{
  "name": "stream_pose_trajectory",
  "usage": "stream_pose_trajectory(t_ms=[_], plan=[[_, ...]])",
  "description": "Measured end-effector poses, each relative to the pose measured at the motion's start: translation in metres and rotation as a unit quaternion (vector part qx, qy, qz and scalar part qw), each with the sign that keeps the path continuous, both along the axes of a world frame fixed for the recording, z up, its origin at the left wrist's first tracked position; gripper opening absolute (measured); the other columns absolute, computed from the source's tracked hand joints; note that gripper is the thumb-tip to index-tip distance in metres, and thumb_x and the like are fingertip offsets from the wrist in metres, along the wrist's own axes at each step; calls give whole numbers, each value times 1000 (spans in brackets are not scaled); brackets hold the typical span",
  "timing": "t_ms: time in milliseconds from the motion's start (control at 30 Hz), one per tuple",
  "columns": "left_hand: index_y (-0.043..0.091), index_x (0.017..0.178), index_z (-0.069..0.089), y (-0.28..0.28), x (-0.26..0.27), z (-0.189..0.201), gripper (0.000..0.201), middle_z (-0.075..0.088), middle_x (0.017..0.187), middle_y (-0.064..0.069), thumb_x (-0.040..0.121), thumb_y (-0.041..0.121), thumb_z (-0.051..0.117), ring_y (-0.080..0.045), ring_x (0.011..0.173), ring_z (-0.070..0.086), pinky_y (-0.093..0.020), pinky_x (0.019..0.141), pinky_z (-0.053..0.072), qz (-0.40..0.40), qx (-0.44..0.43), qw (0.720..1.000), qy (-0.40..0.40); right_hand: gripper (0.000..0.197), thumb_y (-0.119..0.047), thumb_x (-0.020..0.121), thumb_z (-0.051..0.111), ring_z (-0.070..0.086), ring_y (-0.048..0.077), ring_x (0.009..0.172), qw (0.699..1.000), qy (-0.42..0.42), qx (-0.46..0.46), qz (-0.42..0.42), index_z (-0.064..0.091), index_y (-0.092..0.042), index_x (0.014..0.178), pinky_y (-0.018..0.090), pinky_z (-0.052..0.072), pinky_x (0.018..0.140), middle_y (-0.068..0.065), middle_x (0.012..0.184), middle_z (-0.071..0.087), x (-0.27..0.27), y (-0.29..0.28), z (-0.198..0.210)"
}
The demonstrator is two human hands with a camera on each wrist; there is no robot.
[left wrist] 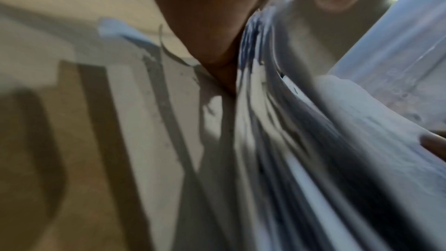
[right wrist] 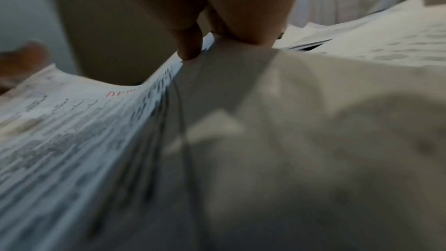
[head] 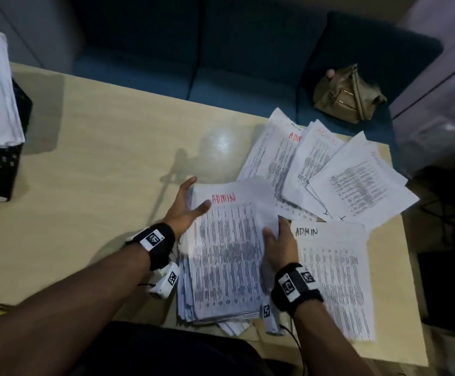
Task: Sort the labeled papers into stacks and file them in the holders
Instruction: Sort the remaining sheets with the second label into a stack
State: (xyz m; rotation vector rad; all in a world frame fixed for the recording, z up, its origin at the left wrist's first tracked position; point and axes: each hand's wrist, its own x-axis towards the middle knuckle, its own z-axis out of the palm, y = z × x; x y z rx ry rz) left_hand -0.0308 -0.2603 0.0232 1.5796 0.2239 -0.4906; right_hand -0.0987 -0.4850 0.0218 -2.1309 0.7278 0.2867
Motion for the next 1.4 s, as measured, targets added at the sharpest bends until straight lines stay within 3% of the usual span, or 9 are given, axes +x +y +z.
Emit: stream_pose_trajectory(t_ms=[67, 200, 400, 533, 667, 867, 1100, 1300, 1400], plan=[[36, 138, 30, 1, -2, -4, 73, 39, 144, -6, 83, 14, 73, -21, 128, 46, -34, 104, 40, -25, 2, 1000, -13, 32, -18, 93, 52, 59, 26, 94, 998, 3, -48, 50, 53, -4, 122, 30, 46, 78, 16, 114, 64, 3, 9, -5], [33, 112, 46, 3, -8, -5, 52, 54, 117, -7, 84, -6, 64, -9, 70, 60, -27, 58, 52, -54, 43, 996, -61, 52, -27, 86, 65, 46, 31, 121, 984, -11, -163, 68, 48, -6, 130, 38, 39, 101, 14, 128, 50, 3, 6, -3], [40, 92, 58, 17, -7, 4, 58, 59, 121, -5, 74, -14, 71, -27, 99, 61, -36, 73, 56, -37, -41, 997, -61, 86, -33, 82, 71, 36, 27, 135, 994, -82, 64, 26, 15, -23, 147, 40, 32, 111, 9, 150, 30, 23, -1, 10], [36, 104, 57, 18, -12, 7, 61, 60, 114, -1, 72, -13, 74, -26, 104, 63, -40, 77, 59, -18, -49, 998, -44, 97, -44, 84, 65, 28, 31, 140, 988, -97, -17, 117, -8, -37, 148, 49, 30, 111, 8, 160, 11, 39, 7, 16], [44, 123, 50, 9, -15, 6, 77, 53, 120, 6, 73, -7, 77, -16, 107, 59, -23, 78, 56, -8, -51, 997, -59, 81, -41, 88, 61, 30, 26, 139, 982, -103, -41, 153, 9, -30, 148, 44, 42, 102, 5, 156, 18, 49, 19, 17], [45, 137, 39, 14, -21, -3, 90, 51, 138, 2, 63, 22, 86, -18, 124, 52, -43, 101, 47, 12, -53, 999, 8, 42, -28, 93, 55, 57, 31, 97, 995, -55, -32, 78, 32, -12, 124, 30, 39, 74, 13, 115, 53, 57, 13, 11], [9, 105, 65, 35, -21, -12, 22, 68, 98, -5, 85, 13, 72, -19, 88, 62, -24, 72, 45, 67, 102, 992, 34, 27, -41, 99, 33, 54, 13, 74, 983, -154, 86, 58, 34, -21, 116, 36, 45, 77, -4, 88, 54, 52, 8, 16], [10, 101, 64, 85, -12, -10, 11, 67, 96, -14, 91, 7, 62, -24, 79, 57, -36, 77, 46, 102, 152, 982, 53, 63, -50, 84, 61, 48, 29, 116, 947, 79, -186, 249, 43, -13, 132, 41, 41, 97, 9, 129, 46, 18, 10, -9], [15, 101, 62, 88, -15, -9, 13, 67, 98, -13, 93, 5, 59, -27, 84, 58, -37, 77, 47, 103, 156, 981, 51, 68, -35, 79, 70, 51, 32, 114, 959, 98, -138, 228, 37, -12, 134, 41, 46, 93, 10, 125, 50, 6, 33, -13]])
